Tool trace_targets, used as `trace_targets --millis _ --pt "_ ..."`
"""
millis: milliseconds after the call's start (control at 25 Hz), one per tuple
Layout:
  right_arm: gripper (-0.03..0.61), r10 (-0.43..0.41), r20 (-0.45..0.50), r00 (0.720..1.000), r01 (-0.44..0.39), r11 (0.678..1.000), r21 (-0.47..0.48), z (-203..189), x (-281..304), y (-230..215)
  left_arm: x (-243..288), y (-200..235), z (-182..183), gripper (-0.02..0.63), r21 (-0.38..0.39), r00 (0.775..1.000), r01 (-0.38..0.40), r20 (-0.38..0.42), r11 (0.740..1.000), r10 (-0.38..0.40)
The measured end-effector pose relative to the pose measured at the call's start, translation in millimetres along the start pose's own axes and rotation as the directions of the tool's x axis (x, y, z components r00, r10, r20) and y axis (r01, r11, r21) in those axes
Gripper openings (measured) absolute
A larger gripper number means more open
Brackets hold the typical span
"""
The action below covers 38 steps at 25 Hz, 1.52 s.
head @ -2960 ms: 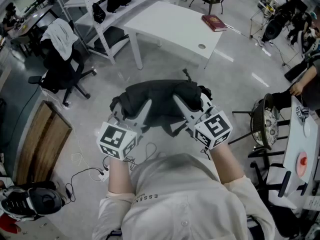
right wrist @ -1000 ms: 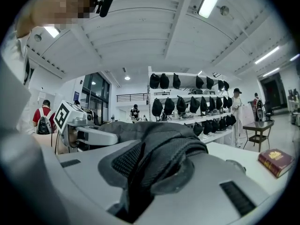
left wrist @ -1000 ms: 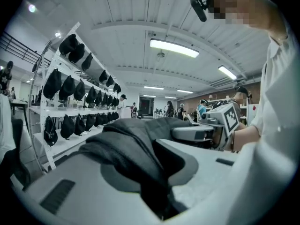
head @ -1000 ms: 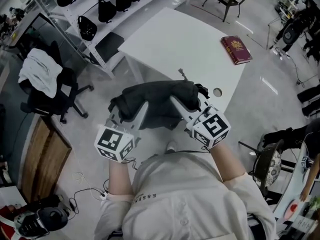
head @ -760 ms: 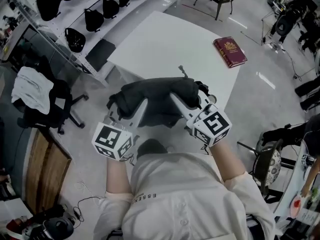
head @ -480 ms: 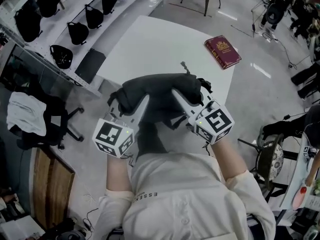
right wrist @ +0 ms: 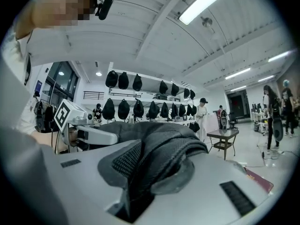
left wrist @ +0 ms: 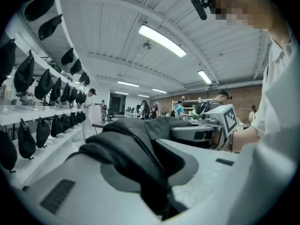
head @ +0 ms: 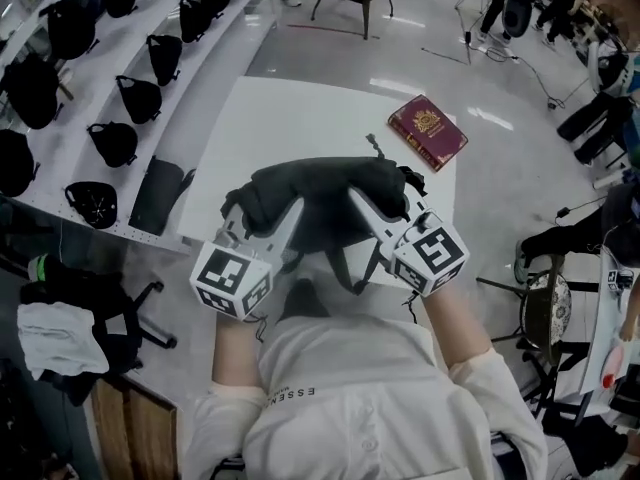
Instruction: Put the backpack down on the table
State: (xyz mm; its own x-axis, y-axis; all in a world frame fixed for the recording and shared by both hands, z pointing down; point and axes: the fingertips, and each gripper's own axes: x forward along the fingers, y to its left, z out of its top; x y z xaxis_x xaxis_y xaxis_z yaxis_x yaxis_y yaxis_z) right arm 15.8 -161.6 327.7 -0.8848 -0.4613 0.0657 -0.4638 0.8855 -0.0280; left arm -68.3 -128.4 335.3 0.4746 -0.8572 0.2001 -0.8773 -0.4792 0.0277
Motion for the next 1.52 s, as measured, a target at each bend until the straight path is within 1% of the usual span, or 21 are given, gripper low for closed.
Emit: trace_targets --millis 280,520,760,920,1080,1200,1320,1520 --pt "0.089 -0.102 -0.014 0.995 0.103 0.994 0.022 4 70 -55 58 78 13 0.089 0.003 0.995 0.101 -0.013 0.995 -0.101" --pt "0.091 -0.168 -0.021 0.986 0.168 0.985 0.023 7 121 -102 108 134 21 0.089 0.005 0.983 0.181 -0.014 0.984 -0.181" --pt "0.091 -0.209 -0.012 0.978 0.209 0.978 0.022 4 166 -150 158 182 25 0.089 0.012 0.976 0.22 -0.005 0.976 -0.219" --pt "0.091 -0.237 -0.015 0.971 0.238 0.971 0.014 0 187 -180 191 205 25 0.089 0.006 0.969 0.247 -0.001 0.969 -0.247" --pt "0.091 -0.256 -0.032 0.966 0.256 0.966 0.016 -11 207 -205 218 226 16 0.089 0.0 0.963 0.268 0.003 0.963 -0.268" --pt "0.091 -0.262 -0.043 0.964 0.262 0.965 0.007 -19 218 -221 236 237 12 0.089 0.016 0.962 0.272 0.018 0.962 -0.273" --pt "0.091 -0.264 -0.035 0.964 0.265 0.964 0.009 -22 225 -232 247 245 12 0.089 0.039 0.961 0.271 0.037 0.962 -0.273" --pt "0.091 -0.264 -0.037 0.964 0.264 0.964 0.011 -28 234 -238 254 254 6 0.089 0.024 0.96 0.277 0.039 0.961 -0.278"
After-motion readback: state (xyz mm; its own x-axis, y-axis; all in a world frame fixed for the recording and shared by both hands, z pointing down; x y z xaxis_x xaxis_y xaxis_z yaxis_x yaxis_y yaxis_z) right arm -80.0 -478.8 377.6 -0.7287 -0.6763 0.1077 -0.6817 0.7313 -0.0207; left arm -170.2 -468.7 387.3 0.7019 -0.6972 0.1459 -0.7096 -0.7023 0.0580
